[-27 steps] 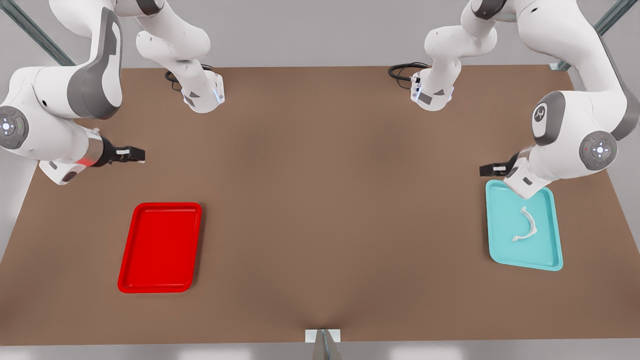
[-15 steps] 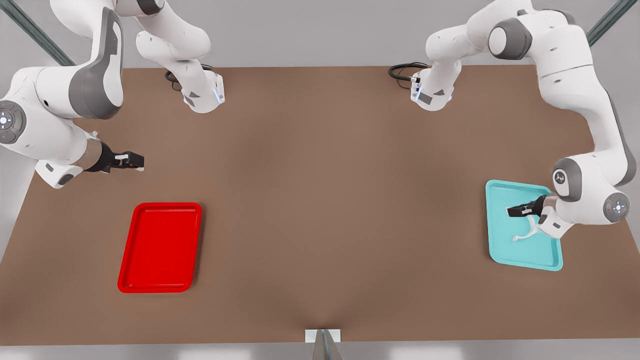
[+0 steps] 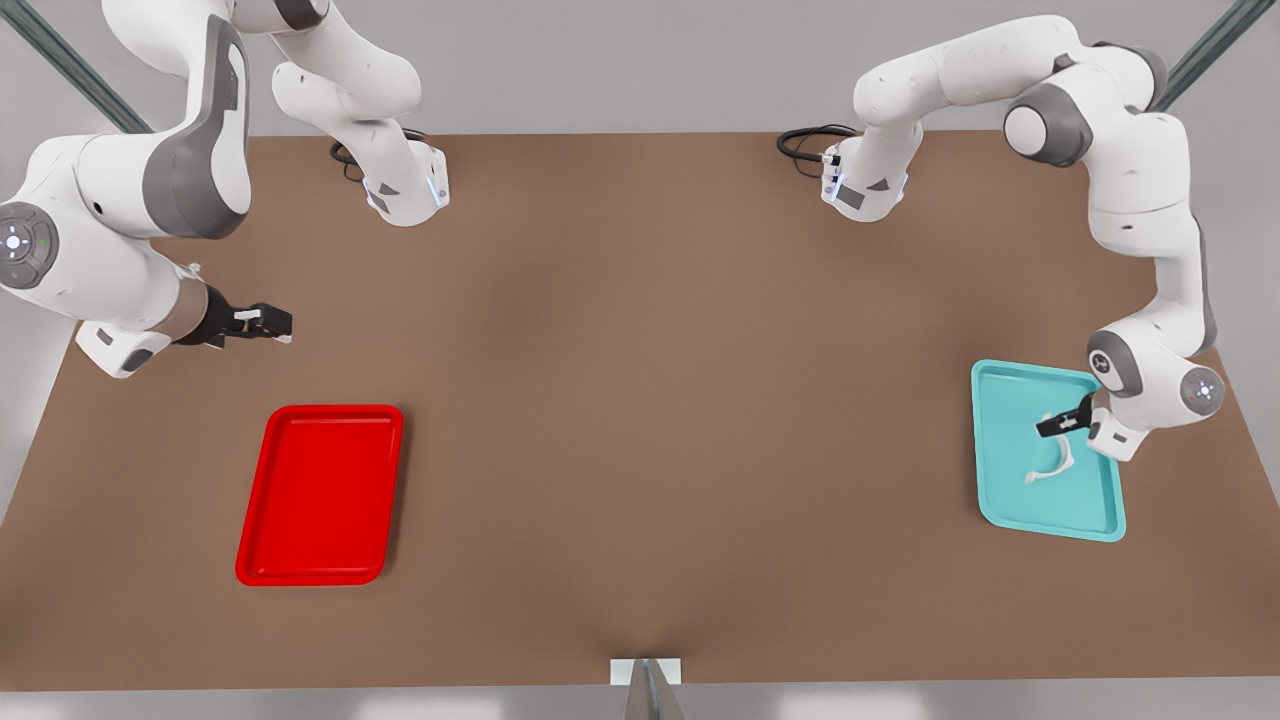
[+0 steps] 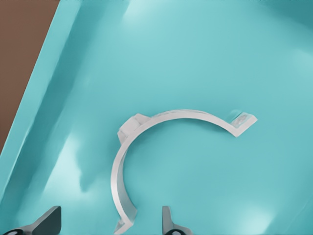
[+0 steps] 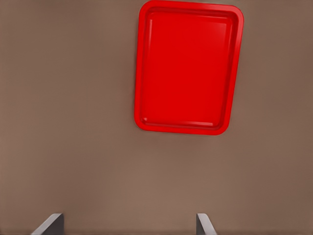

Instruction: Take the drainage pipe clamp from the left arm, pass it to the right arm, and place it in the plate on the right side

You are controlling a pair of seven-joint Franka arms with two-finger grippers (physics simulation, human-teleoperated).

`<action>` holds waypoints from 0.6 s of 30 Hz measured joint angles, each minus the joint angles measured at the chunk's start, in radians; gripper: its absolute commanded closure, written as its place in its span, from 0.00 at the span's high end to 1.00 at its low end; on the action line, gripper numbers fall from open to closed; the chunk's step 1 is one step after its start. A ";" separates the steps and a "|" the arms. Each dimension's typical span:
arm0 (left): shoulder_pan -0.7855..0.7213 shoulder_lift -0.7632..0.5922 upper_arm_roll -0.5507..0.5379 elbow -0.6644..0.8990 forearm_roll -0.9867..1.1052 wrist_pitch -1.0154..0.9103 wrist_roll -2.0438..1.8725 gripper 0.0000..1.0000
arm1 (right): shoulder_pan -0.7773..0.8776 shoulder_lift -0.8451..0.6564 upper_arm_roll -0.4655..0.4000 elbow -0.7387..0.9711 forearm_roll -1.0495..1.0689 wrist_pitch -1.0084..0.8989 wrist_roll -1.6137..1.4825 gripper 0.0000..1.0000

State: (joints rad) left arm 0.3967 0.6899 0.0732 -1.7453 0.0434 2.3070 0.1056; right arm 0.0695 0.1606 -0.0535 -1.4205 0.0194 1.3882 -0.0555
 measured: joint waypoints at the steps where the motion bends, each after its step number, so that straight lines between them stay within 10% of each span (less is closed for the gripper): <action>1: 0.000 0.003 0.000 -0.001 -0.001 0.023 0.004 1.00 | 0.000 0.000 0.000 0.000 0.000 -0.001 0.000 1.00; 18: 0.006 0.020 0.000 -0.002 -0.052 0.121 0.045 0.40 | 0.009 0.000 0.000 -0.002 -0.001 -0.005 -0.003 1.00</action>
State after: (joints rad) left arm 0.4028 0.7097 0.0736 -1.7469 -0.0087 2.4282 0.1510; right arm 0.0781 0.1606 -0.0535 -1.4224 0.0188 1.3828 -0.0586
